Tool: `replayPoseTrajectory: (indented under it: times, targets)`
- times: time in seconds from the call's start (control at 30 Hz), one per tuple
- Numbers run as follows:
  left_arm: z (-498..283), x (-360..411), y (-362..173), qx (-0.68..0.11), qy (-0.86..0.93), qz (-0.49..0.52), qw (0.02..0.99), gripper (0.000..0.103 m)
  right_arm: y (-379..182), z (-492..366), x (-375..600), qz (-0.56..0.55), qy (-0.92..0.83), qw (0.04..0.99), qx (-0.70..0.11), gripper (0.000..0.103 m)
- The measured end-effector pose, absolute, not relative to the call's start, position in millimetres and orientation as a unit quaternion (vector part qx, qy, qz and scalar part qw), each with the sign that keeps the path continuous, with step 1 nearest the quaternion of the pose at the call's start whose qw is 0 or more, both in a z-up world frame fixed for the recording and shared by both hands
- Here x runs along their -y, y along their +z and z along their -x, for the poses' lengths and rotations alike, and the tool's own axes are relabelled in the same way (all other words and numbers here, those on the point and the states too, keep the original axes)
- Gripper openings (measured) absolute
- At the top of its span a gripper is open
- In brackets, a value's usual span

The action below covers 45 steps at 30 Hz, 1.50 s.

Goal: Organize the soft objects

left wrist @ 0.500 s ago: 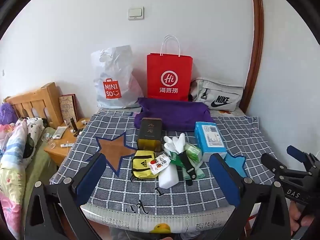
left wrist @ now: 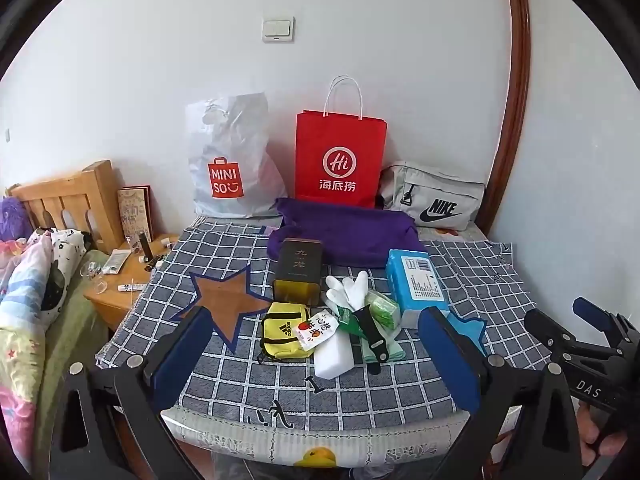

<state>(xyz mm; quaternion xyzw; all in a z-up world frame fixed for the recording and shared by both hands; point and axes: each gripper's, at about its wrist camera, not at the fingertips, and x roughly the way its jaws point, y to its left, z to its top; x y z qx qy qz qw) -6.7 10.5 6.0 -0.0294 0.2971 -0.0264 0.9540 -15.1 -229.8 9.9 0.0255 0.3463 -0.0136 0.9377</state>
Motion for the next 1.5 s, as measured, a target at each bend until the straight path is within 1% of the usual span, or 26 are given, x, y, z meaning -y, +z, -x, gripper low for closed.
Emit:
replayPoseTrajectory:
  times: [1.5]
  targets:
    - [9.3,-14.5,9.6,-0.294,-0.017,0.038,0.955,0.103,11.2,19.5,227.2,-0.031,-0.005,0.940,-0.341,0.102]
